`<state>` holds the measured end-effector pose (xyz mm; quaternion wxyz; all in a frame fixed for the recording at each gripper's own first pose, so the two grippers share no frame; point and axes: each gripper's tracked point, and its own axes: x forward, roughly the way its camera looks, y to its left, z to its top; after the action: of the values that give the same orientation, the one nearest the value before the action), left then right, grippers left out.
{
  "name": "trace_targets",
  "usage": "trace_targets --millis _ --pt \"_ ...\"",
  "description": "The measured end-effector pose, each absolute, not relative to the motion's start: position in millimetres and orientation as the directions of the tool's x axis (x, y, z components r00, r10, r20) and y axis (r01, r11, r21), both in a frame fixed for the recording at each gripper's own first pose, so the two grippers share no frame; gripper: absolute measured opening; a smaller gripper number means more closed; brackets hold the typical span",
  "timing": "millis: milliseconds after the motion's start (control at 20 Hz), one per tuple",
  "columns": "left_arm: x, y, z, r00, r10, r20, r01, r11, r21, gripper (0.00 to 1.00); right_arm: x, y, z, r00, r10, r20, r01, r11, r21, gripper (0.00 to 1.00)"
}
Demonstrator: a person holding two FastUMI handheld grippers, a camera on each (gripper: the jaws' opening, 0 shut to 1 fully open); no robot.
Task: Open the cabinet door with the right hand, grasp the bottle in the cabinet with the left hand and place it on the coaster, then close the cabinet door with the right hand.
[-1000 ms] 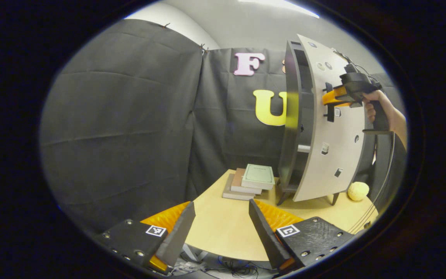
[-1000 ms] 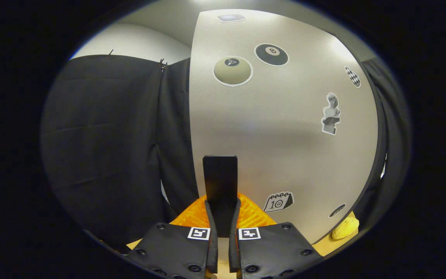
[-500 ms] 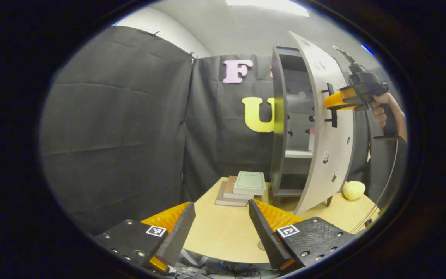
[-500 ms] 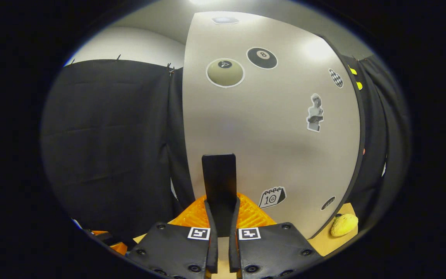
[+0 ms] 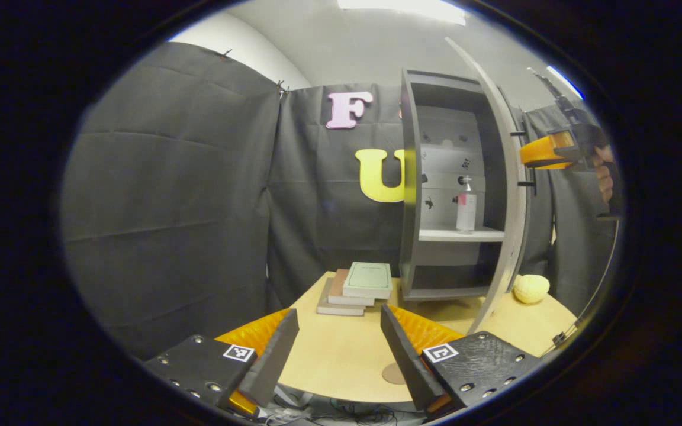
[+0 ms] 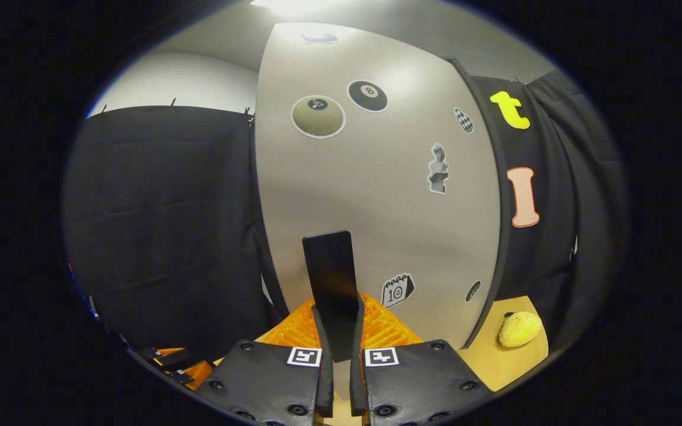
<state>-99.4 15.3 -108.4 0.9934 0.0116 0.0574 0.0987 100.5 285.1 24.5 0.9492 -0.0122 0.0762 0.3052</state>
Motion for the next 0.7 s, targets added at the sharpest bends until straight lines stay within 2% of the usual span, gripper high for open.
trace_targets --millis 100,200,250,600,650,700 --pt "-88 6 -109 0.979 0.164 -0.118 -0.162 0.987 0.020 0.88 99 278 25 0.815 0.561 -0.146 -0.564 0.825 0.025 0.15" --pt "-77 -6 -111 0.985 0.129 -0.117 -0.128 0.992 0.017 0.85 99 271 25 0.831 0.538 -0.142 -0.540 0.841 0.025 0.13" --pt "-69 -14 -111 0.987 0.109 -0.117 -0.107 0.994 0.018 0.87 97 267 25 0.840 0.521 -0.148 -0.522 0.852 0.040 0.10" --pt "-33 -75 -113 0.990 -0.066 -0.125 0.069 0.997 0.016 0.85 93 237 28 0.909 0.390 -0.149 -0.386 0.921 0.056 0.12" --pt "-30 -80 -113 0.989 -0.084 -0.124 0.087 0.996 0.017 0.86 92 232 28 0.917 0.369 -0.152 -0.365 0.929 0.054 0.09" --pt "-26 -88 -114 0.986 -0.106 -0.125 0.109 0.994 0.016 0.87 92 226 29 0.926 0.347 -0.151 -0.343 0.938 0.052 0.12"
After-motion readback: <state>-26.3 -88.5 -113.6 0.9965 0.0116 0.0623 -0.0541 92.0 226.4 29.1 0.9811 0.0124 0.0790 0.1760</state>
